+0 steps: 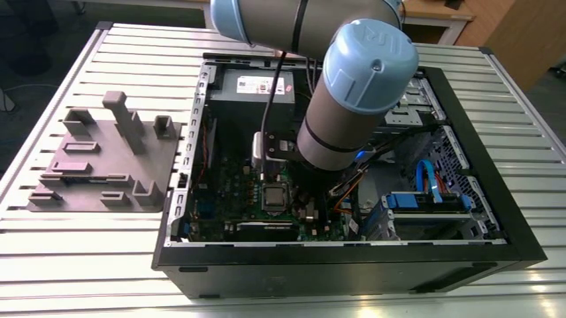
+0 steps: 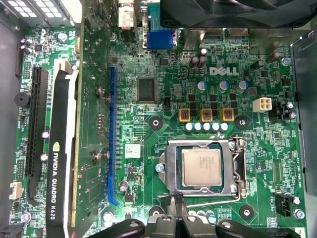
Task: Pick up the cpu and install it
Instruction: 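Install the first cpu locking lever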
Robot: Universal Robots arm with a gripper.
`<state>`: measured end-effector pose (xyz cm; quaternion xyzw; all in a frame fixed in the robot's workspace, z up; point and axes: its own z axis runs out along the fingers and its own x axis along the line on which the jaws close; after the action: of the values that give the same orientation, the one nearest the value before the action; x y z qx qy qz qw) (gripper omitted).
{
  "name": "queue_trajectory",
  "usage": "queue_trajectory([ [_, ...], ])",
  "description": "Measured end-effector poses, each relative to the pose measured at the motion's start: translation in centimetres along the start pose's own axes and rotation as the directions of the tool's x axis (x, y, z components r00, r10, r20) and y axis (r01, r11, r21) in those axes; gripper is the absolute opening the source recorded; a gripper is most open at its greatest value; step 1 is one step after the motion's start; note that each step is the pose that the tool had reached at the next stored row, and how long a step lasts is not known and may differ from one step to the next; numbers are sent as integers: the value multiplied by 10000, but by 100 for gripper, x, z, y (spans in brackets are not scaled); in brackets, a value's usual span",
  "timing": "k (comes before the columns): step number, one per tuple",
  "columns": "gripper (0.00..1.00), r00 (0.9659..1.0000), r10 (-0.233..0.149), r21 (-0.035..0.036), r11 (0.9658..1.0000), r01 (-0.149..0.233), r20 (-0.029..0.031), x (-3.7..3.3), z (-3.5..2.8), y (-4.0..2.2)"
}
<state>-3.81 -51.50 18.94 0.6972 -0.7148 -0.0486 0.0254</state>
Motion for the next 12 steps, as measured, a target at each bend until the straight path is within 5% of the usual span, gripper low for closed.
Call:
queue_trajectory([
  [12, 10, 10000, -30, 40, 10000, 30, -3, -6, 12, -8],
])
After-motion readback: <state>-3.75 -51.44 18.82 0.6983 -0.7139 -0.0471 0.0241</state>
